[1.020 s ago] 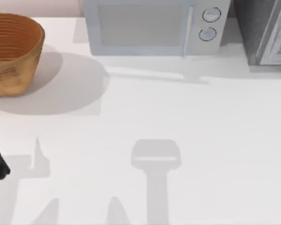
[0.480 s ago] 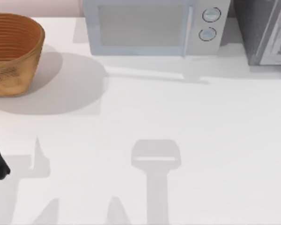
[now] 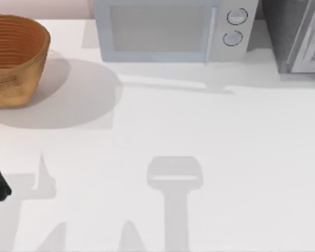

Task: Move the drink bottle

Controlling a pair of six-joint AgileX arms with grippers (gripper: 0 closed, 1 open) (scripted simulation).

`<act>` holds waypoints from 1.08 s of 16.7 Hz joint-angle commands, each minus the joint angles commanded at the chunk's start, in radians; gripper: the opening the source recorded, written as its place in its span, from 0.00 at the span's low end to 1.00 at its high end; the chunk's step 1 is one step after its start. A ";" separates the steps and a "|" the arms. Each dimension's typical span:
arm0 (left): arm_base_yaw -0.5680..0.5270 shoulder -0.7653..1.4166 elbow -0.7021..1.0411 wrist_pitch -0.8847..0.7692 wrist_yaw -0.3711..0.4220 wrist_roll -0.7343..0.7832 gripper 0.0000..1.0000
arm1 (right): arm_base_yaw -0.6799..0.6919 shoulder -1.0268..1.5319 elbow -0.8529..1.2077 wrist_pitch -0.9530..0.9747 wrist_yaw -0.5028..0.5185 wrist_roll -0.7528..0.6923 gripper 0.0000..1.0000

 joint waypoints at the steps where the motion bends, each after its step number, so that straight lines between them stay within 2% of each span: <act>1: 0.000 0.000 0.000 0.000 0.000 0.000 1.00 | 0.011 0.017 -0.008 0.076 0.010 0.046 0.00; 7: 0.000 0.000 0.000 0.000 0.000 0.000 1.00 | 0.082 0.079 -0.046 0.444 0.075 0.283 0.00; 14: 0.000 0.000 0.000 0.000 0.000 0.000 1.00 | 0.096 0.081 -0.051 0.495 0.091 0.324 0.00; 18: 0.000 0.000 0.000 0.000 0.000 0.000 1.00 | 0.096 0.081 -0.051 0.495 0.091 0.324 0.30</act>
